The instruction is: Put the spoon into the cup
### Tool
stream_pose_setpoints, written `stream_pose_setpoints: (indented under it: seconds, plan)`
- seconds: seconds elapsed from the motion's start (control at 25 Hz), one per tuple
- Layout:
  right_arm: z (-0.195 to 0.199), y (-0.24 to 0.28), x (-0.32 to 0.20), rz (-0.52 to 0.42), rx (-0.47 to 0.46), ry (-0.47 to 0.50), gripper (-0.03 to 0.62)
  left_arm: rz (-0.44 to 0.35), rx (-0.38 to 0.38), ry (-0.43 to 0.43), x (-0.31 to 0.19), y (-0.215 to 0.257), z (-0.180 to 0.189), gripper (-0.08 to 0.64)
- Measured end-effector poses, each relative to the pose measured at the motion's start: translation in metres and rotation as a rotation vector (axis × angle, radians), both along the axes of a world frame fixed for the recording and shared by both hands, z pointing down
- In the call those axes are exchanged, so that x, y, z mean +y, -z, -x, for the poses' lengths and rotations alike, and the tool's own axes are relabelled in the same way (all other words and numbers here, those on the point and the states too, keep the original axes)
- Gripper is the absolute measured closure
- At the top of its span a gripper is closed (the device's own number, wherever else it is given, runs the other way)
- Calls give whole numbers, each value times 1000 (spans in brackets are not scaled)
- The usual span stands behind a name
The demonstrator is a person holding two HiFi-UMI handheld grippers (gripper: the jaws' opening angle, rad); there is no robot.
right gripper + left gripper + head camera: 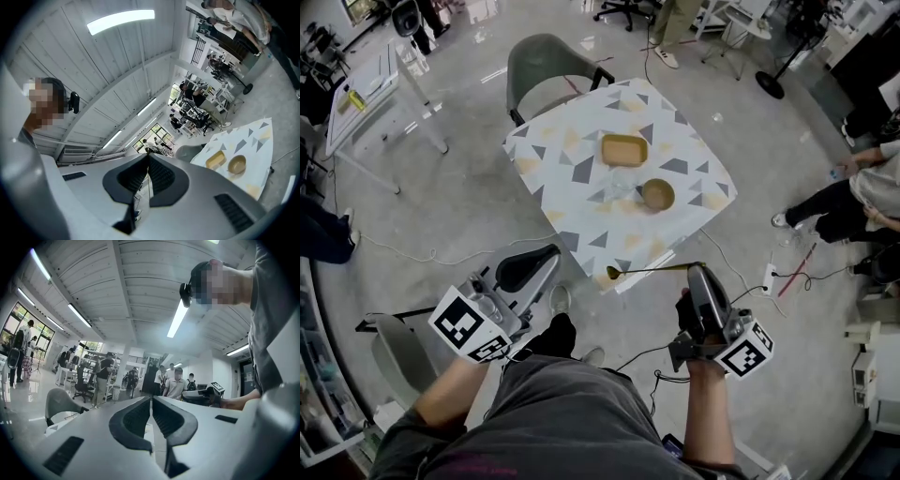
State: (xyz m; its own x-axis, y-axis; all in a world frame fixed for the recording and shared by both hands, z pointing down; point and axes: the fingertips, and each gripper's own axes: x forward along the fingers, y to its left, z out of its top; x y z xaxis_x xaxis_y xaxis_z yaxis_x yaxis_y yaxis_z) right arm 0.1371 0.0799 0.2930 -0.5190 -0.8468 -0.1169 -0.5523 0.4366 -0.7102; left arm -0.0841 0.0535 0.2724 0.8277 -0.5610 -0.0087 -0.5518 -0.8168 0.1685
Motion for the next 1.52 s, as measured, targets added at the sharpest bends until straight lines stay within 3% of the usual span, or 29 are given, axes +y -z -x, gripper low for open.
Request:
stream_pose_setpoints:
  seconds: [0.48, 0.72, 1.0, 1.52]
  plan:
    - [34, -5, -96, 15, 18, -27, 569, 45, 7, -47, -101, -21, 27, 531]
    - [33, -18, -128, 64, 29, -97, 569, 54, 3, -75, -143, -27, 39, 535]
    - [46, -15, -163, 38, 42, -78, 569, 69, -1, -90, -175, -35, 43, 537]
    - [23, -41, -216, 61, 49, -95, 569, 107, -17, -92, -212, -61, 29, 538]
